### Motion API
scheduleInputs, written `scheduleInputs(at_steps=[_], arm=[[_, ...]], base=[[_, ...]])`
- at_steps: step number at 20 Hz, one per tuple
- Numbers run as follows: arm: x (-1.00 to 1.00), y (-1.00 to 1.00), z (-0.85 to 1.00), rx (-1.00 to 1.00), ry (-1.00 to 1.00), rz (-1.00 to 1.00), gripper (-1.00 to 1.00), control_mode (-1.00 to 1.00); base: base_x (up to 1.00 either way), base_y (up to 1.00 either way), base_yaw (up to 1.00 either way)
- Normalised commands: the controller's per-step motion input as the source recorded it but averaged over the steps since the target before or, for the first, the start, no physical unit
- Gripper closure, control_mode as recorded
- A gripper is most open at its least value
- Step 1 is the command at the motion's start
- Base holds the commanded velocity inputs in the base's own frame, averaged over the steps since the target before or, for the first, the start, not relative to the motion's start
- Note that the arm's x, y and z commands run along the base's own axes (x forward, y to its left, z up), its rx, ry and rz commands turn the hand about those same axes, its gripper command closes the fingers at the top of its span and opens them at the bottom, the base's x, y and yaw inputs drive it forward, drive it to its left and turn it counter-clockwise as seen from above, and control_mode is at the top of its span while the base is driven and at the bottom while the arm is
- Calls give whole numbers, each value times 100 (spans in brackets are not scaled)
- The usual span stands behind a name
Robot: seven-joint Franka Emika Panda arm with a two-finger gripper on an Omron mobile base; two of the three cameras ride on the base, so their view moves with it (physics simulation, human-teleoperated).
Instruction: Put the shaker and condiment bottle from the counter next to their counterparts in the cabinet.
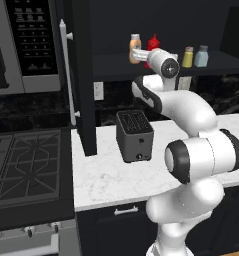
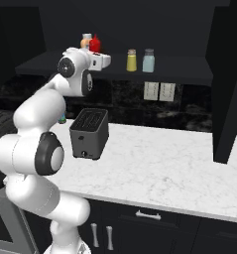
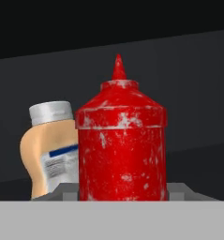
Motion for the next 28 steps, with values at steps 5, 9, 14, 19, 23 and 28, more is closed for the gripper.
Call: scheduleInputs(at_steps=[5, 9, 14, 19, 23, 28], arm=[[20, -7, 0, -6, 0, 4, 100, -100], [11, -12, 0, -8, 0, 6, 100, -100], [9, -13, 0, -8, 0, 5, 100, -100], [2, -12, 0, -7, 0, 4, -100, -100], [10, -4, 0, -3, 0, 5, -100, -100], [7, -8, 0, 0, -1, 5, -100, -100]], base=[[0, 0, 0], [0, 0, 0], [0, 0, 0], [0, 0, 0], [0, 0, 0], [0, 0, 0]])
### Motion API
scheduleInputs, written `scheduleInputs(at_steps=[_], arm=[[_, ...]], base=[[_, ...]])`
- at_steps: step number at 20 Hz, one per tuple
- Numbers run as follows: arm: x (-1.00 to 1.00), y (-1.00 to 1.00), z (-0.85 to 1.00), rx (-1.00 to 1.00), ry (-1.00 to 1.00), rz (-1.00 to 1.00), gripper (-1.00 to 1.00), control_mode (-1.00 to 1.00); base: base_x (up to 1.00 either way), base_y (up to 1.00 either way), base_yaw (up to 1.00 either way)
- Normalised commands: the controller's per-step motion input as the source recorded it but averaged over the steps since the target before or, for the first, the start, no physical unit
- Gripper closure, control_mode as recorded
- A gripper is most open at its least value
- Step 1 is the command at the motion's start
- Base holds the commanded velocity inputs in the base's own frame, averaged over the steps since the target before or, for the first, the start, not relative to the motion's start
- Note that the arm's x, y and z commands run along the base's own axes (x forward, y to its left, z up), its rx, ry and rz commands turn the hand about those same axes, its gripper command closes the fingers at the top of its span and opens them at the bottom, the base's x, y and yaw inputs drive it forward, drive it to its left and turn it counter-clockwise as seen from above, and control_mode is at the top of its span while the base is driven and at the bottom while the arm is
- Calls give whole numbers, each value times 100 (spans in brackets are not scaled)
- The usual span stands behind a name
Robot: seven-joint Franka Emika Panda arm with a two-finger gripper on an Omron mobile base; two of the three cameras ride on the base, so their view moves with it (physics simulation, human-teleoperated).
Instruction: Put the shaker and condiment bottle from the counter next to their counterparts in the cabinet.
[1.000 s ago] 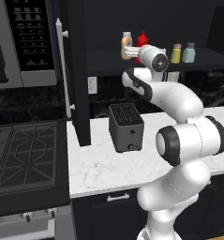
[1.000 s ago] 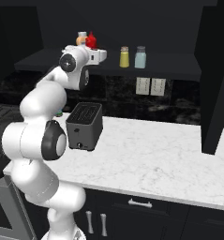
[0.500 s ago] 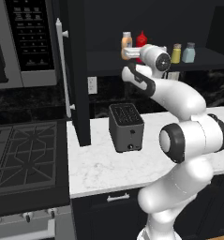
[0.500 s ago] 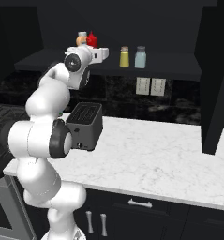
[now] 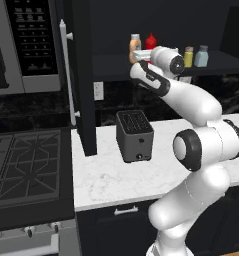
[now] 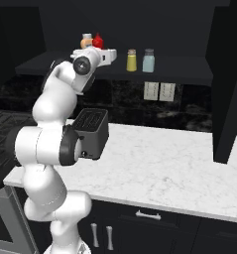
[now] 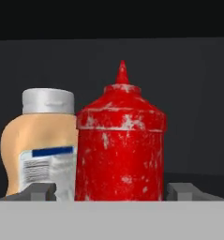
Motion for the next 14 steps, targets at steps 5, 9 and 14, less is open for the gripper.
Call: scheduleInputs(at_steps=[5, 9, 14], arm=[[-62, -8, 20, 0, -11, 1, -100, -100], [-99, -3, 20, 0, -19, 0, -100, -100], [-100, 0, 20, -4, -12, 0, -100, -100]], base=[[0, 0, 0], [0, 0, 0], [0, 0, 0]])
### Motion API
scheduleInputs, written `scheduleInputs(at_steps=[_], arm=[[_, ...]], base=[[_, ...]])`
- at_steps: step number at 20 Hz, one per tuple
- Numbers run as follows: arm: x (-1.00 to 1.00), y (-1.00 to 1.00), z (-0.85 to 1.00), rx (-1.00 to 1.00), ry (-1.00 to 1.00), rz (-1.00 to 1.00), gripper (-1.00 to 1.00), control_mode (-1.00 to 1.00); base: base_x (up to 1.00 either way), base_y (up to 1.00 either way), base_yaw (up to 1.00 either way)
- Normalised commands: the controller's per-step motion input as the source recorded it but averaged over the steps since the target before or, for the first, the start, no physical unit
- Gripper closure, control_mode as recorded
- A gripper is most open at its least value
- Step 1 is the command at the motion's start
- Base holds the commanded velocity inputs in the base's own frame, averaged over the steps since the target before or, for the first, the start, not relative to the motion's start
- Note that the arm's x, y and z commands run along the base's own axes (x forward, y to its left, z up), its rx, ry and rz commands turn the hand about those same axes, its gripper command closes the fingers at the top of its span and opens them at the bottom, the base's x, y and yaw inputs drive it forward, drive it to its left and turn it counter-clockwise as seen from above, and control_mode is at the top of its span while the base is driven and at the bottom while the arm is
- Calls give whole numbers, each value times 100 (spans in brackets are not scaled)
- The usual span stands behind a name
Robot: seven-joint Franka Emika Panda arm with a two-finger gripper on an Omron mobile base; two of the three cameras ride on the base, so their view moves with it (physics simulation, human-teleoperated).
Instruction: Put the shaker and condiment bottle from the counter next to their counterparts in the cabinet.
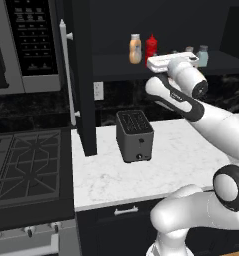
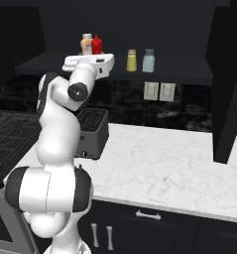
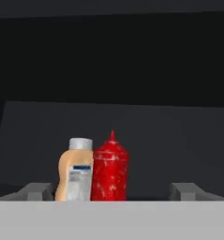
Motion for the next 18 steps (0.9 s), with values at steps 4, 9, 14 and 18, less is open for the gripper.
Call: scheduleInputs(at_steps=[4, 9, 14, 18], arm=[[-100, -17, 75, -11, 2, 0, -100, -100], [-100, -63, 74, -14, 4, 0, -100, -100], [-100, -82, 32, -21, 0, 0, -100, -100], [-100, -87, 2, -18, 0, 0, -100, -100]], base=[[0, 0, 0], [0, 0, 0], [0, 0, 0], [0, 0, 0]])
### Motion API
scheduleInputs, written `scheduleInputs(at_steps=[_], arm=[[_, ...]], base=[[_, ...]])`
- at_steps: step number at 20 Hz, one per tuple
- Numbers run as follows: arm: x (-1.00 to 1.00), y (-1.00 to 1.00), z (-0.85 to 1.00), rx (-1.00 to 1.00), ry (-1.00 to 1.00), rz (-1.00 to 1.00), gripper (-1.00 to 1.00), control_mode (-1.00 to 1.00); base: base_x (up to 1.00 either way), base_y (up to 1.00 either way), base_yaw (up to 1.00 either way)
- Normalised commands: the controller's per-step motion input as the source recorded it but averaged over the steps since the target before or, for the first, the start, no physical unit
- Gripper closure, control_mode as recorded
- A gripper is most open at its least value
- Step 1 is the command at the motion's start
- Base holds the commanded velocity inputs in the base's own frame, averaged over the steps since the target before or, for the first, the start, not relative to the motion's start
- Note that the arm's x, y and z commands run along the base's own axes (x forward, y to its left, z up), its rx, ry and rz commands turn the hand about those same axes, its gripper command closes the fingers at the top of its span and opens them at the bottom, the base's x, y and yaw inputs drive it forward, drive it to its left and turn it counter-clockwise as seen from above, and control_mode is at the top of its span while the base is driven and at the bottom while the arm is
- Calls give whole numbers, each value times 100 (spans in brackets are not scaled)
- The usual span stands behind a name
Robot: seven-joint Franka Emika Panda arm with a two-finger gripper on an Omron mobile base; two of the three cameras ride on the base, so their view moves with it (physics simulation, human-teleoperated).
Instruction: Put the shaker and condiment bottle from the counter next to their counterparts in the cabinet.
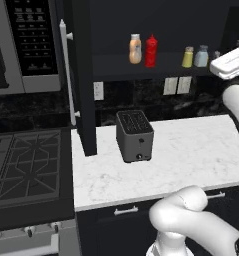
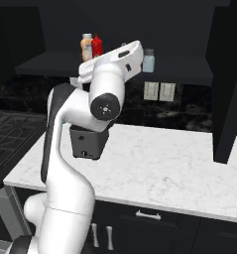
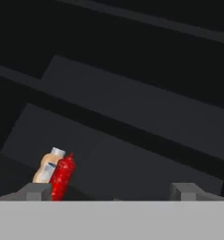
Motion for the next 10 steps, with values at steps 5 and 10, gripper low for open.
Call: scheduleInputs(at_steps=[5, 10], arm=[[-100, -86, 0, -4, -3, 0, -100, -100], [-100, -45, -9, -2, -10, 0, -100, -100]], base=[[0, 0, 0], [0, 0, 0]])
